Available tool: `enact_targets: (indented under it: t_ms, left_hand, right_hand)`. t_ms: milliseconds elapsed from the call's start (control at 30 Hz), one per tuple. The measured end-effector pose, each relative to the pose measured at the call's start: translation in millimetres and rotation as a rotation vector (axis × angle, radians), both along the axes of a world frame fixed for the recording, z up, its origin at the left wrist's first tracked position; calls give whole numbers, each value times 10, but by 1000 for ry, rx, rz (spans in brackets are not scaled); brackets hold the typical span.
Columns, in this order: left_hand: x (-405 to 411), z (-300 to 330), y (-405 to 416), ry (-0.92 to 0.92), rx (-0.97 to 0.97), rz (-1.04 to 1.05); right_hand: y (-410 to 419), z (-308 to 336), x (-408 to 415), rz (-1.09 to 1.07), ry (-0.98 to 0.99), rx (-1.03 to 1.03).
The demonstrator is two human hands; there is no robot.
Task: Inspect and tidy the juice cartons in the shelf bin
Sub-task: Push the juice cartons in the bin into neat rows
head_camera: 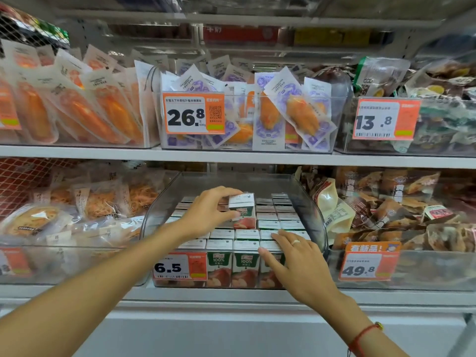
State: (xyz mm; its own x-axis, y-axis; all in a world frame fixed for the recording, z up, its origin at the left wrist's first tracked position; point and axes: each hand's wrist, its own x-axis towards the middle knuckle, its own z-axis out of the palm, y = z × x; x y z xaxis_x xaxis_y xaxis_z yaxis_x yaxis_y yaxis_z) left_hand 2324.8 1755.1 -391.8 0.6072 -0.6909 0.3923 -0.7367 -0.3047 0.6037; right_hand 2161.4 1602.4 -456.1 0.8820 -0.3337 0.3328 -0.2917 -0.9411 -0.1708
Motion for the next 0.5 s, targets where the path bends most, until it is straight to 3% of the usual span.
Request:
enact_targets:
  t_ms: [133, 300, 500]
  left_hand:
    - [104, 188, -71, 71, 191, -94]
    - [84, 124, -284, -118, 513, -121]
    - [149, -118, -245, -52, 478, -70]
  right_hand:
    - [4, 9, -1, 5, -2, 16]
    - [12, 23, -14, 11, -5, 32]
    - [10, 19, -7, 8, 3, 36]
